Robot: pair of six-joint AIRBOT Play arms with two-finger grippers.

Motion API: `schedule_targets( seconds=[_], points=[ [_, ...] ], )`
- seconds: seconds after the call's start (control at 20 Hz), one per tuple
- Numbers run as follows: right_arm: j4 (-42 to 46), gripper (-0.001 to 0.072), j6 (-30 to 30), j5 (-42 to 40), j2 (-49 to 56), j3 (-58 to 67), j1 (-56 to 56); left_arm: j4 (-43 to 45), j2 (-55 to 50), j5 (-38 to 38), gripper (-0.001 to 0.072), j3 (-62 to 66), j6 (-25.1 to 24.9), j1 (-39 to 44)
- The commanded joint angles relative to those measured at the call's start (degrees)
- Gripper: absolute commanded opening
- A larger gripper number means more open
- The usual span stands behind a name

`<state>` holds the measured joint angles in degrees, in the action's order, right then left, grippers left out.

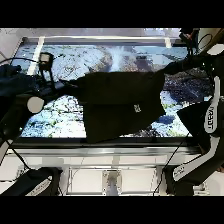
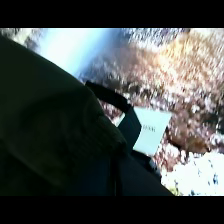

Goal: Fold the clothes and pants, and hang the long-sleeved shirts on hangers.

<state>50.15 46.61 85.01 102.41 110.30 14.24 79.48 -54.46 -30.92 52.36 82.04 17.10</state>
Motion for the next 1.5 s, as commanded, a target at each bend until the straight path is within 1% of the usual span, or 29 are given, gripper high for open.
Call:
schedule_targets(
  seconds=[0.0, 0.1, 0.15, 0.25, 0.4, 0.5, 0.6, 0.75, 0.85, 0.9, 0.95, 1.0, 1.05, 1.1, 1.15, 1.2, 1.3, 1.4, 1.45],
  points=[
    [6.1, 0.0022, -1.16, 1.25, -5.31, -7.74, 0.15, 12.04, 0.87, -6.51, 0.0021, -1.62, 4.87, 5.42],
    [10.1, 0.0021, -1.14, -1.46, -9.92, -13.92, 0.22, 22.84, 2.36, -10.4, 0.0021, -2.78, 12.76, 9.11],
    [10.49, 0.0022, -1.16, -3.56, -12.44, -17.92, 0.44, 26.88, 3.15, -12.07, 0.0021, -3.61, 16.72, 10.71],
    [11.39, 0.0022, -1.31, -9.7, -18.08, -28.37, 1.4, 29.44, 4.94, -13.22, 0.0021, -6.43, 21.49, 13.22],
    [11.74, 0.0022, -1.36, -19.89, -25.53, -44.96, 3.5, 29.42, 7.06, -13.29, 0.0021, -12.55, 26.47, 16.76],
    [11.96, 0.0023, -1.64, -23.45, -27.98, -52.7, 4.81, 29.42, 7.98, -13.29, 0.0021, -16.33, 27.12, 19.74],
    [11.98, 0.0023, -2.78, -25.79, -28.63, -57.72, 5.42, 29.42, 8.24, -13.31, 0.0022, -19.52, 28.2, 22.47],
    [13.0, 0.0024, -2.8, -28.26, -28.59, -61.57, 5.42, 29.35, 8.22, -13.42, 0.0022, -23.28, 33.73, 24.61],
    [14.56, 0.0038, -1.68, -28.28, -28.57, -62.23, 5.42, 29.18, 8.22, -14.03, 0.0024, -24.2, 35.76, 25.09],
    [14.84, 0.0231, 0.42, -27.54, -28.57, -62.16, 5.42, 28.15, 8.22, -13.97, 0.0025, -24.2, 36.06, 25.05],
    [14.8, 0.053, 2.16, -26.91, -28.57, -62.07, 5.42, 27.52, 8.24, -13.94, 0.0034, -24.2, 36.06, 25.07],
    [14.56, 0.0594, 2.86, -25.64, -28.61, -61.83, 5.42, 26.27, 8.24, -13.94, 0.0037, -24.17, 36.06, 25.05],
    [14.56, 0.0594, 3.39, -24.15, -28.61, -61.31, 5.42, 25.29, 8.26, -13.94, 0.0037, -24.17, 36.06, 25.07],
    [14.6, 0.0594, 3.63, -22.21, -28.61, -60.24, 5.42, 24.17, 8.48, -13.94, 0.0112, -24.11, 36.06, 25.07],
    [14.6, 0.0594, 4.11, -20.04, -28.63, -58.6, 5.42, 23.23, 9.07, -13.94, 0.0368, -24.02, 36.06, 25.05],
    [14.51, 0.0595, 5.38, -17.97, -28.63, -56.17, 5.42, 22.64, 10.08, -13.97, 0.0561, -23.85, 36.06, 25.07],
    [14.16, 0.0594, 6.99, -15.52, -28.63, -50.64, 5.42, 22.43, 13.11, -13.94, 0.0566, -23.26, 36.06, 25.05],
    [14.21, 0.0594, 6.8, -13.7, -28.63, -44.26, 5.42, 22.43, 16.92, -13.99, 0.0567, -22.36, 36.06, 25.05],
    [14.14, 0.0594, 6.8, -13.68, -28.63, -41.07, 5.4, 22.43, 19.37, -14.01, 0.0587, -21.84, 36.09, 25.05]
  ],
)
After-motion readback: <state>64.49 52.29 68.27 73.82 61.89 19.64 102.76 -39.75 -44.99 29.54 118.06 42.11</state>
